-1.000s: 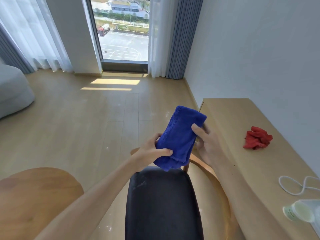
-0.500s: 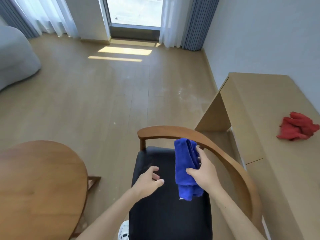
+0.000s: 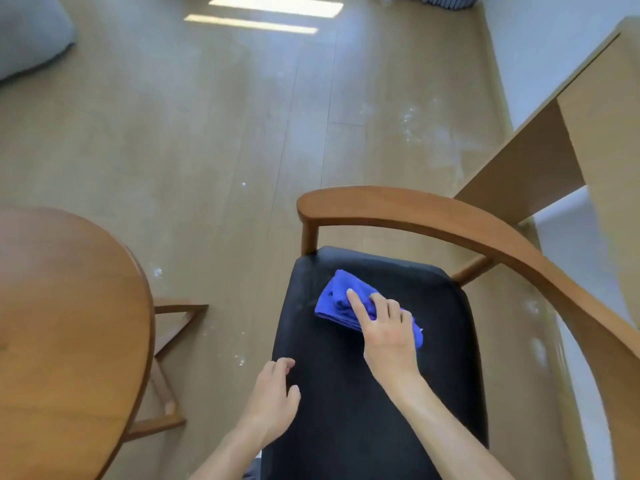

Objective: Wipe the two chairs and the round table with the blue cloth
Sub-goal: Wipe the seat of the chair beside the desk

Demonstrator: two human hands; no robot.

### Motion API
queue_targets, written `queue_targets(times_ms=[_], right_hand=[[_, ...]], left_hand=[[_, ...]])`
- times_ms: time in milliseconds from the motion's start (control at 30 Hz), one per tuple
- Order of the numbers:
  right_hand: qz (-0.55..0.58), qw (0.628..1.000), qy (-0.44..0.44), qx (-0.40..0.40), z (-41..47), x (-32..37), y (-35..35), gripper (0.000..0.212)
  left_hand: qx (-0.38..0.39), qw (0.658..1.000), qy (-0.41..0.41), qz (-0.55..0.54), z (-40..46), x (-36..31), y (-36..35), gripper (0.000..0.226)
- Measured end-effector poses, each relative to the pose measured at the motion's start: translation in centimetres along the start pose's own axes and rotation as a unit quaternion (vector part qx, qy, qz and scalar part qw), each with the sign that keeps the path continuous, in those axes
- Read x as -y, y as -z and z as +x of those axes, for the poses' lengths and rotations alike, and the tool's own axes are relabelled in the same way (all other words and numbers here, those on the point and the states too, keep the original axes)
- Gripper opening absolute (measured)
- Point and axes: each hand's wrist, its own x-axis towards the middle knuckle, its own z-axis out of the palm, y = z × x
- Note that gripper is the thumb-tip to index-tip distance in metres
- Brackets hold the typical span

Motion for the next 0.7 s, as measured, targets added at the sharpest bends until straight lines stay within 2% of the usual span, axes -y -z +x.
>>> queue_targets(times_ms=[100,200,300,433,500,600,700], right_hand=[[-0.004,0.994,0.044,0.103,-1.2,1.2,-4.1,0.078],[0.063,0.993,0.051,0.08,-1.4,0.6,-5.6,0.062],[0.097,0.988,0.115,0.026,-0.4,-1.3,-6.6,0.058],[0.057,0.971,0.212,0.096,1.7,-2.4,-8.4,0.072],[0.041,0.967,0.226,0.114,1.6,-1.8,-9.7,0.077],[0.03,0.976,0.204,0.073,0.5,-0.7,-11.4,0.072],[0.007,0.979,0.204,-0.001,0.6,-0.3,-12.4,0.054]], left_hand=[[-0.007,0.999,-0.02,0.045,2.0,0.9,-0.5,0.046],[-0.04,0.997,-0.034,0.05,3.5,1.0,-0.3,0.044],[-0.079,0.994,-0.05,0.057,4.5,1.3,-0.4,0.044],[-0.085,0.994,-0.041,0.049,5.8,1.9,-1.2,0.058],[-0.072,0.996,-0.036,0.041,6.3,2.3,-1.7,0.063],[-0.074,0.995,-0.045,0.056,6.6,2.7,-2.5,0.068],[-0.087,0.992,-0.035,0.079,6.8,2.6,-3.2,0.07]])
